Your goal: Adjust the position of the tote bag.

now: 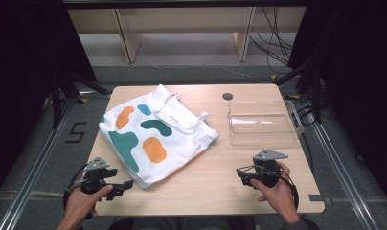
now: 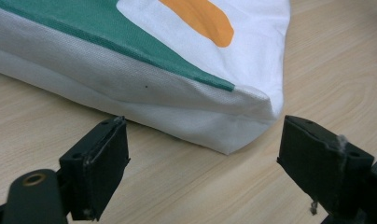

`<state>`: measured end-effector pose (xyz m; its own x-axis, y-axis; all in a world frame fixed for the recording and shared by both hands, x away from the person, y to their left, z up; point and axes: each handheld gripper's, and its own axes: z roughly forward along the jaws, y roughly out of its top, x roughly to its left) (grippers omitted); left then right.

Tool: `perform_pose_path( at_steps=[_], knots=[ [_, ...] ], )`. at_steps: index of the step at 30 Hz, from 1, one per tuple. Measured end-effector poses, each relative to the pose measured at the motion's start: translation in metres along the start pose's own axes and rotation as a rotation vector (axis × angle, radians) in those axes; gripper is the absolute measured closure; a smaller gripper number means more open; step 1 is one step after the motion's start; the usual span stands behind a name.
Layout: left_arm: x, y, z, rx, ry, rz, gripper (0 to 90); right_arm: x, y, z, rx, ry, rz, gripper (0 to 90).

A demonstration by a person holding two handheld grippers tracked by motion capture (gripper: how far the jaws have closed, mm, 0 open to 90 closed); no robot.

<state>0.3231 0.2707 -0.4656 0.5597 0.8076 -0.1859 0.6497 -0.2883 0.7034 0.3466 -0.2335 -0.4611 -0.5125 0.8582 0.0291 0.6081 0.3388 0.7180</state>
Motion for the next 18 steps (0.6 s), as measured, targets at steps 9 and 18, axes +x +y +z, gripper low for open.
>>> perform_pose_path(
  at_steps=[9,18],
  knots=[
    [-0.001,0.000,0.001,-0.002,0.000,-0.010,15.1,0.001,0.001,0.000,0.006,-0.001,0.012,24.8],
    [-0.012,0.002,0.007,-0.015,-0.008,-0.016,15.7,0.002,0.001,0.001,0.015,0.008,0.006,24.4]
  ],
)
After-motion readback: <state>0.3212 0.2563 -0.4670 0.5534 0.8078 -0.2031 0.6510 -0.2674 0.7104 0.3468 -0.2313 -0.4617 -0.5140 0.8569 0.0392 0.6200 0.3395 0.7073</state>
